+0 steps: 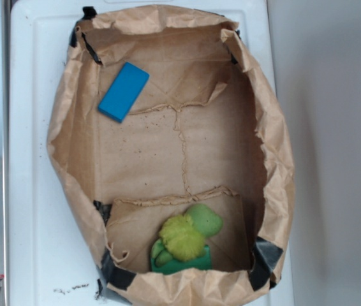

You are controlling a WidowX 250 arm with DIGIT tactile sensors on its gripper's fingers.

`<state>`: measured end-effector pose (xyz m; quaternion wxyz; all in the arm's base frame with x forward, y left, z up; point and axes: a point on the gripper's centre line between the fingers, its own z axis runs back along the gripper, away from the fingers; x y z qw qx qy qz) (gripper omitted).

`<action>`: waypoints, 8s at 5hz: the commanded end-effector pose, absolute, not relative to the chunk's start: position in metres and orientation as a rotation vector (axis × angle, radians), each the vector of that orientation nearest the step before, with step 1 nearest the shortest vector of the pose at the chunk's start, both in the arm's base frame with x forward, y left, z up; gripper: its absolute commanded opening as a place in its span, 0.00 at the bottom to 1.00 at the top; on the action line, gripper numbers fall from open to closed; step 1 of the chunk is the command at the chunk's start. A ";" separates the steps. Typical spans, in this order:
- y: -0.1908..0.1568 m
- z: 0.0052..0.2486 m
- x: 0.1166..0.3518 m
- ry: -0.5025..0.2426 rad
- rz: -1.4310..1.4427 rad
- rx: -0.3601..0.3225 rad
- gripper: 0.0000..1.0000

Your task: Grab the blue block.

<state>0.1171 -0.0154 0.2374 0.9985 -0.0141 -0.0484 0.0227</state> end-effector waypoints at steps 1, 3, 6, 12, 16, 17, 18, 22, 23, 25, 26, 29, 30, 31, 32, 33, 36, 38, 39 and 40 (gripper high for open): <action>-0.015 0.237 0.117 -0.097 0.045 -0.028 1.00; -0.027 0.221 0.184 -0.097 0.198 0.047 1.00; 0.018 0.180 0.259 -0.146 0.633 -0.044 1.00; 0.066 0.140 0.270 -0.090 0.893 -0.036 1.00; 0.108 0.096 0.275 -0.132 1.080 0.091 1.00; 0.112 0.095 0.268 -0.144 1.053 0.111 1.00; 0.120 0.093 0.267 -0.168 1.045 0.126 1.00; 0.150 0.091 0.250 -0.197 0.973 0.246 1.00; 0.150 0.089 0.245 -0.189 0.934 0.275 1.00; 0.148 0.085 0.243 -0.146 0.889 0.297 1.00; 0.148 0.085 0.243 -0.146 0.889 0.297 1.00; 0.157 0.056 0.225 0.047 0.800 0.134 1.00; 0.154 0.046 0.217 0.030 0.743 0.148 1.00; 0.148 0.041 0.213 0.068 0.722 0.130 1.00; 0.141 0.039 0.209 0.080 0.698 0.120 1.00; 0.137 0.039 0.210 0.085 0.697 0.102 1.00; 0.128 0.044 0.216 0.156 0.879 0.210 1.00; 0.127 0.043 0.214 0.132 0.906 0.247 1.00; 0.131 0.039 0.211 0.100 0.879 0.252 1.00; 0.133 0.029 0.210 0.085 0.860 0.270 1.00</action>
